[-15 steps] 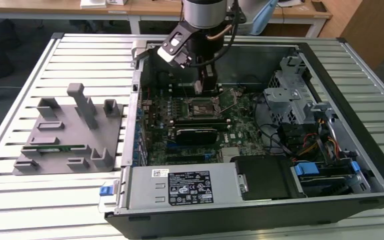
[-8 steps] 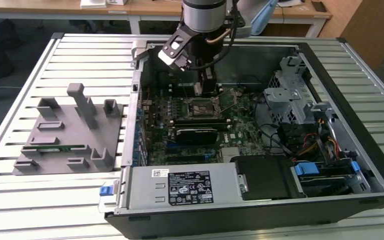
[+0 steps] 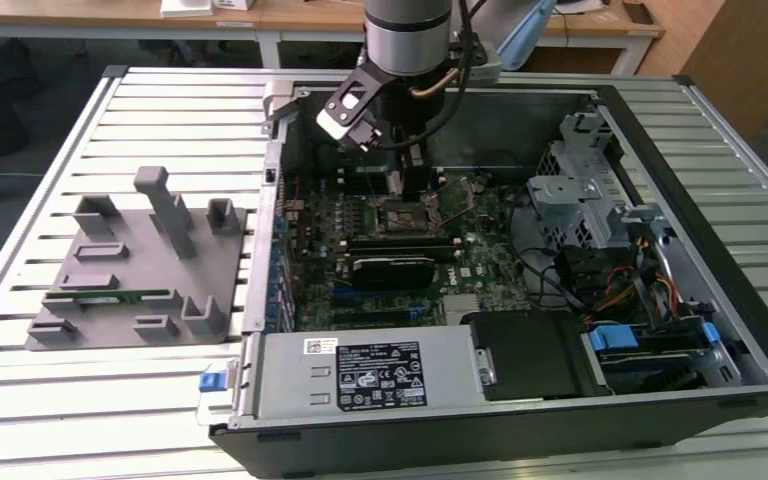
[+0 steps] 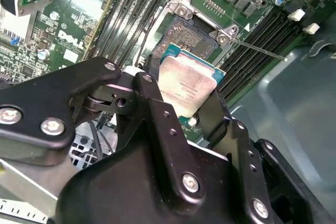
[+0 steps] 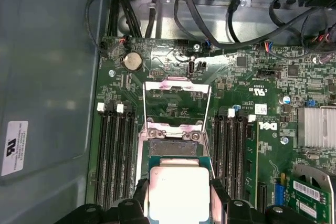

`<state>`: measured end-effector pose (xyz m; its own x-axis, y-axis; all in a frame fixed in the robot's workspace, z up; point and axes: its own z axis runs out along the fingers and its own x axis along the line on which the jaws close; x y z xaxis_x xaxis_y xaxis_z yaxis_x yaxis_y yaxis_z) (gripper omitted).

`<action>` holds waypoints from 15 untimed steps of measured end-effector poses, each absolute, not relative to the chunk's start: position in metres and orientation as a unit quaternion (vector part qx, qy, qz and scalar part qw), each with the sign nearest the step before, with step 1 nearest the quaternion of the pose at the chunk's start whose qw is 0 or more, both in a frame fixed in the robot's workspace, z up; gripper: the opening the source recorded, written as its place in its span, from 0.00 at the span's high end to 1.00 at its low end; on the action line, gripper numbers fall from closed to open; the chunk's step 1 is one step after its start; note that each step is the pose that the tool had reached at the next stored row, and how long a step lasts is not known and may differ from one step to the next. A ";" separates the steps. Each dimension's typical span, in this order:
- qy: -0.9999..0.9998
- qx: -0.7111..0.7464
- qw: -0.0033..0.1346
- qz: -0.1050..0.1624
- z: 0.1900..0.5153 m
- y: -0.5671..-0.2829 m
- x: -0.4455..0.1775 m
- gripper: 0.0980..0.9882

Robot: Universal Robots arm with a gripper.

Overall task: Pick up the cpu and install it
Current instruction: 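Place the cpu into insertion slot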

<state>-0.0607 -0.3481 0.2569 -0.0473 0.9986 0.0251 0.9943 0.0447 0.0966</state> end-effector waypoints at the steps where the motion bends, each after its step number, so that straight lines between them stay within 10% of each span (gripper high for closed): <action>1: 0.722 0.690 0.024 0.044 0.256 -0.348 -0.061 0.50; 15: 0.722 0.690 0.024 0.044 0.248 -0.348 -0.061 0.50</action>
<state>-0.0607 -0.3480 0.2483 -0.0465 0.9986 0.0251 0.9944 0.0438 0.0965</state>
